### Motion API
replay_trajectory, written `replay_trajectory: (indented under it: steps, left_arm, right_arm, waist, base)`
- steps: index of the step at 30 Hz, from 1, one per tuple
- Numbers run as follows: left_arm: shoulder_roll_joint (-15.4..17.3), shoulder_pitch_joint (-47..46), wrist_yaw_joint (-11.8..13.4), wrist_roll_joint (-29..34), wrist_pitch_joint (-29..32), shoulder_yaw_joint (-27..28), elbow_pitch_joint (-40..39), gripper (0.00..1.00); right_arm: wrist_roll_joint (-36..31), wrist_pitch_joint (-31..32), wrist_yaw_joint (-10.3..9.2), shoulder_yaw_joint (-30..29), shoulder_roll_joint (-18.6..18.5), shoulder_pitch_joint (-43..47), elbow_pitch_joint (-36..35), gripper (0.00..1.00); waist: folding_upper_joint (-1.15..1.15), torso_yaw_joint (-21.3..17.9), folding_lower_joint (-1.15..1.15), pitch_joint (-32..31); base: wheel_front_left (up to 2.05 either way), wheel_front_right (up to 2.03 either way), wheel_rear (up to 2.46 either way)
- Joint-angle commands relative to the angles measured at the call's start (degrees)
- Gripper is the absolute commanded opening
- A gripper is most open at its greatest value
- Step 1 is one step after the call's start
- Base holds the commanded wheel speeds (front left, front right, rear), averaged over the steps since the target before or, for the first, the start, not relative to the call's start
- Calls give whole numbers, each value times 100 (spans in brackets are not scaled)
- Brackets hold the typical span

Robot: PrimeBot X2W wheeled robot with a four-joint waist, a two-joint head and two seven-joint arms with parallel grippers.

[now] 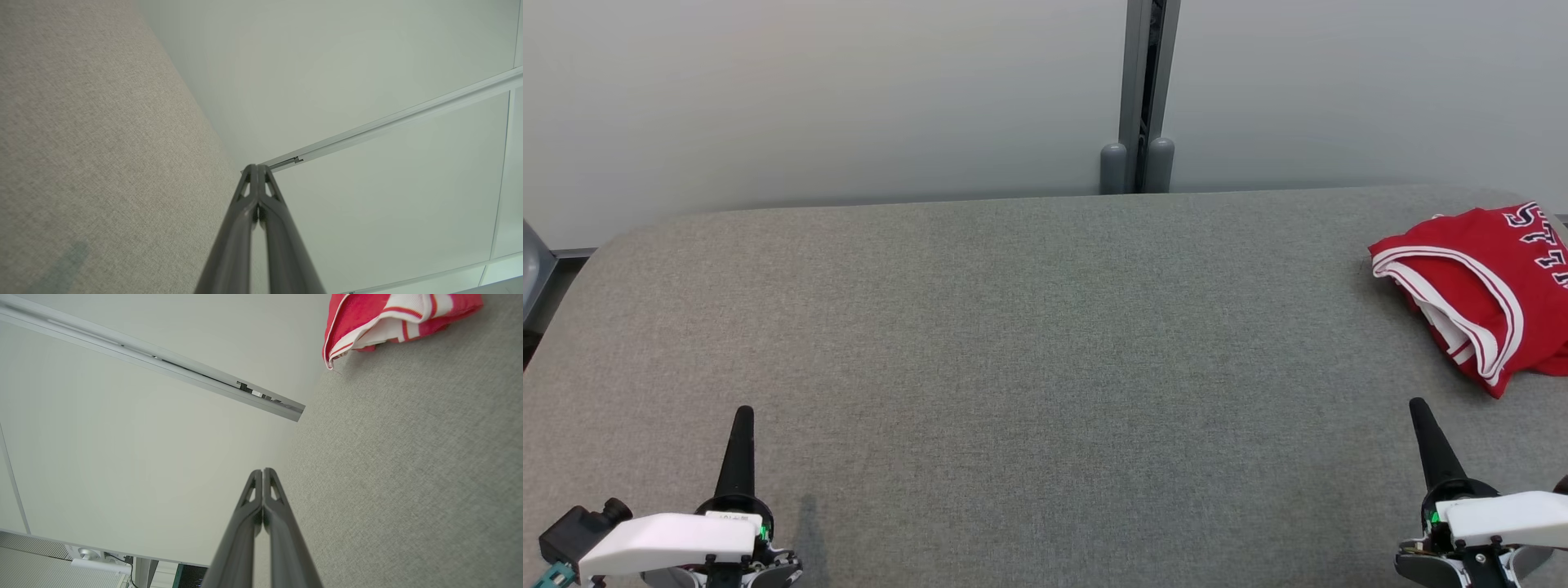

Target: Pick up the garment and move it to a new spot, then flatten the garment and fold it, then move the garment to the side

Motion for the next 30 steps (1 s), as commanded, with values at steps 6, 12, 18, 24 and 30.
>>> replay_trajectory:
  steps: [6, 12, 18, 24, 30]
  left_arm:
    - [45, -187, -54, -365, 102, 41, -65, 0]
    - [47, -209, -73, -663, 178, 52, -67, 0]
    - [50, -256, -93, -990, 272, 65, -72, 0]
    - [53, -289, -109, -1243, 337, 75, -74, 0]
    - [56, -300, -126, -1488, 407, 85, -72, 0]
  right_arm:
    - [348, 114, 0, -65, -8, -125, -74, 0]
    - [609, 192, 0, -99, 1, -163, -79, 0]
    - [898, 287, 0, -138, 11, -192, -81, 0]
    - [1133, 354, 1, -172, 18, -215, -85, 0]
    - [1354, 418, 1, -202, 24, -224, -88, 0]
  waist:
    - [0, -8, 0, 1]
    - [0, -17, 0, 1]
    - [0, -27, 0, 2]
    - [0, -35, 0, 2]
    - [0, -44, 0, 3]
  base:
    - [0, 0, 0]
    - [0, 0, 0]
    - [0, 0, 0]
    - [0, 0, 0]
    - [0, 0, 0]
